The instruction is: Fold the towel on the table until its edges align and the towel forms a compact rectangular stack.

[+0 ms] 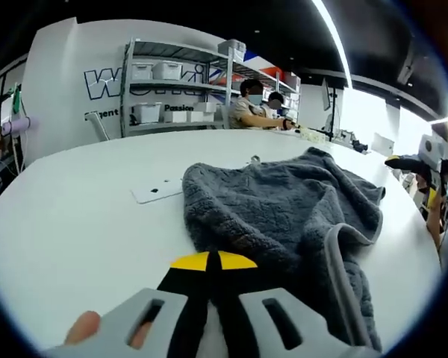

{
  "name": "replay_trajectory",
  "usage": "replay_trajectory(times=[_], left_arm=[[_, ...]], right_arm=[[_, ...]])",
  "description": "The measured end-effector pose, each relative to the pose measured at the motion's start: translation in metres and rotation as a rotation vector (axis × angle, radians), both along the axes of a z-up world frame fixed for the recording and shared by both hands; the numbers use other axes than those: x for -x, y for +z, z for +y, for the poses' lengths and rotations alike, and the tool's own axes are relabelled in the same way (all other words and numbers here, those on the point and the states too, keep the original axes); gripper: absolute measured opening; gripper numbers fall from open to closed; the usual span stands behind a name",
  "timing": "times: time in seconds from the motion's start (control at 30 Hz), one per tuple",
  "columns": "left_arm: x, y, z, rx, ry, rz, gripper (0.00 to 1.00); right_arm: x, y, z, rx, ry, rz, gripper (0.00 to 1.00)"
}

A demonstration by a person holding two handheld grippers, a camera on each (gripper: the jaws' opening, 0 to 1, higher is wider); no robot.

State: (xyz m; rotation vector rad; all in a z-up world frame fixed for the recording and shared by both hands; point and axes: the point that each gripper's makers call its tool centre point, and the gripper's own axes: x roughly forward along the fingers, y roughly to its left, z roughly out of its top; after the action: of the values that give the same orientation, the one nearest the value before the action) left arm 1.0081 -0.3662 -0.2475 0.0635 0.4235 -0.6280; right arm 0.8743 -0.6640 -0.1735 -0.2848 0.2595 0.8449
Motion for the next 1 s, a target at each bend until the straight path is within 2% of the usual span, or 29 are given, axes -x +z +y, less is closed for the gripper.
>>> replay_trajectory(times=[0.1, 0.23, 0.5, 0.67, 0.77, 0.83, 0.93, 0.97, 1.0], left_arm=[[0.000, 0.004, 0.005, -0.019, 0.020, -0.022, 0.03], [-0.002, 0.023, 0.015, -0.063, 0.067, -0.075, 0.03], [0.001, 0.067, 0.001, -0.078, 0.063, -0.162, 0.03], [0.003, 0.100, -0.033, -0.094, 0.023, -0.247, 0.03], [0.003, 0.120, -0.068, -0.050, -0.030, -0.283, 0.03], [0.000, 0.128, -0.082, -0.046, -0.036, -0.299, 0.03], [-0.004, 0.142, -0.116, -0.027, -0.082, -0.332, 0.03], [-0.004, 0.143, -0.119, -0.021, -0.088, -0.331, 0.03], [-0.005, 0.148, -0.139, 0.004, -0.119, -0.333, 0.03]], right_arm=[[0.000, 0.000, 0.000, -0.001, 0.001, -0.002, 0.99], [0.002, 0.003, 0.000, -0.007, 0.007, -0.009, 0.99], [0.005, 0.008, 0.000, -0.019, 0.017, -0.020, 0.99], [0.005, 0.009, 0.000, -0.026, 0.016, -0.023, 0.99], [0.006, 0.010, 0.001, -0.030, 0.019, -0.026, 0.99], [0.007, 0.011, 0.001, -0.032, 0.022, -0.027, 0.99], [0.007, 0.012, 0.001, -0.039, 0.030, -0.029, 0.99], [0.008, 0.015, 0.003, -0.050, 0.040, -0.043, 0.99], [0.008, 0.016, 0.003, -0.053, 0.040, -0.043, 0.99]])
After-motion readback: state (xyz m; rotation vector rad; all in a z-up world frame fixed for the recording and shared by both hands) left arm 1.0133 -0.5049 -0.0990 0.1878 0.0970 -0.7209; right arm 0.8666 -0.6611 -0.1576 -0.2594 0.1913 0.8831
